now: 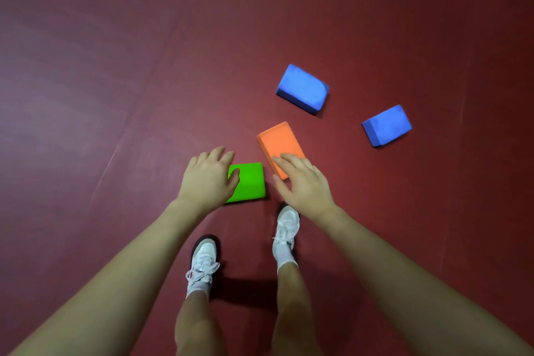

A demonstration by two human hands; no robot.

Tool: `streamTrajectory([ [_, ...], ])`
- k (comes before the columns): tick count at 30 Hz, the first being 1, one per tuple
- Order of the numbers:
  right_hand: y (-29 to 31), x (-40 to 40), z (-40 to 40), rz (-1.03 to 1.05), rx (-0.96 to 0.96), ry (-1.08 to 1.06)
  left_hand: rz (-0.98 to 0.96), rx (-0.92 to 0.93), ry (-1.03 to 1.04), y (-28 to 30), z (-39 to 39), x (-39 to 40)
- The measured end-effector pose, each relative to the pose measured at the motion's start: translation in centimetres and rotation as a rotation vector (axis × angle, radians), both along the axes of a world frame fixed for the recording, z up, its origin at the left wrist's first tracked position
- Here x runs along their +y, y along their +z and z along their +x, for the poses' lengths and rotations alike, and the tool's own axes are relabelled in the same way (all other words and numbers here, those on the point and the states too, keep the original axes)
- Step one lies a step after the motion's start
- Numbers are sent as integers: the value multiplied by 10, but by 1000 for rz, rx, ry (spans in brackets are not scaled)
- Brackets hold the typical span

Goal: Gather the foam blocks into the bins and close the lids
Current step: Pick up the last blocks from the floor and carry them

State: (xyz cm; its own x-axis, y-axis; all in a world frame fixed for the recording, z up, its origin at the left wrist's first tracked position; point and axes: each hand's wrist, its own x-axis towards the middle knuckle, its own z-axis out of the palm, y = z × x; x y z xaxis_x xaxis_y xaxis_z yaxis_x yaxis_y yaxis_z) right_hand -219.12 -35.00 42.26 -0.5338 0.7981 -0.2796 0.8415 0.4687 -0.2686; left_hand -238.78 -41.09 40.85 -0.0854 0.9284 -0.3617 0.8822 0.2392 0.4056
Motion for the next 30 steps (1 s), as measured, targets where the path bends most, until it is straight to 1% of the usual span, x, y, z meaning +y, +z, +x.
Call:
streamTrajectory([
  [6, -109, 57, 14, -21, 18, 204, -113, -17, 102, -98, 15, 22],
  [12, -207, 99, 21, -113, -1, 317, -212, 2, 235, -192, 38, 33],
  [15, -258, 105, 24, -206, -50, 346, -298, 42, 210, -244, 47, 40],
  [19, -319, 106, 23, -254, -82, 361, -353, 62, 186, -313, 54, 50],
  [22, -372, 104, 21, -249, -124, 359, -374, 59, 140, -363, 56, 56],
  [25, -424, 101, 17, -230, -120, 290, -385, 77, 91, -409, 54, 58],
  [30, -489, 86, 22, -171, -140, 253, -361, 100, 37, -463, 48, 60],
])
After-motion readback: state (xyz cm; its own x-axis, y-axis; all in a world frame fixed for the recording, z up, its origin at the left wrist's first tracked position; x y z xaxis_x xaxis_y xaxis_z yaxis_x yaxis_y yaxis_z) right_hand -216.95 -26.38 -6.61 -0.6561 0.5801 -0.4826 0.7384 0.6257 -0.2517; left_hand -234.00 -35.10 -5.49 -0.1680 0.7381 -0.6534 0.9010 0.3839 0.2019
